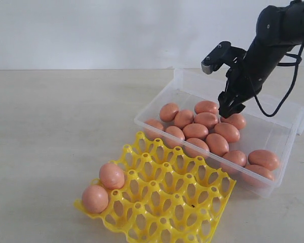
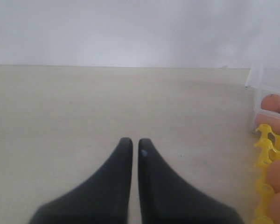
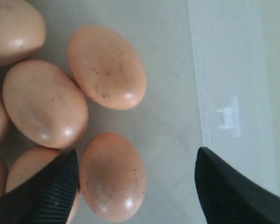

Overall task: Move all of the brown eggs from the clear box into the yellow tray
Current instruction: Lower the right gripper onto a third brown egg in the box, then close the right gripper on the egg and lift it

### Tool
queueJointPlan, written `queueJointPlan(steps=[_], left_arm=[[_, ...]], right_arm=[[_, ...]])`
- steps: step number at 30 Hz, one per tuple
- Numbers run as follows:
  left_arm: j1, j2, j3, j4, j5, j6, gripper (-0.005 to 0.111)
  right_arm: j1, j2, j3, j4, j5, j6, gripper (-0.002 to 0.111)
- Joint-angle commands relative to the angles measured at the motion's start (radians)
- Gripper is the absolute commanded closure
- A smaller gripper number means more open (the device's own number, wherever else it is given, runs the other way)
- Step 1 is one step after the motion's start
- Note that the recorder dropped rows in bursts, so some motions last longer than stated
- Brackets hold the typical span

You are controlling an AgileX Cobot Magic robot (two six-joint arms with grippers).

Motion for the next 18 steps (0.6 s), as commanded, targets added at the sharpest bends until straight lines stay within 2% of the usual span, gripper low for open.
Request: queueJointPlan(steps=[1,13,15,18], left_arm=[[-0.005,-0.003,0.004,0.003,-0.005,0.003,0.103],[-0.005,-0.003,0.004,0.003,-0.005,0.003,0.103],[-0.005,-0.003,0.004,0.003,-0.005,0.003,0.103],[-0.005,-0.003,0.004,0.003,-0.005,0.003,0.103]], right_arm=[[0.0,0.019,-0.005,-0.011,0.027,-0.038,0.047],[0.0,0.109,-0.005,-0.017,-0.009,-0.044,0.047],[0.0,0.112,-0.005,-0.017,-0.011,-0.044,0.055],[0.0,0.112,-0.005,-0.017,-0.014,-0.042,0.082]])
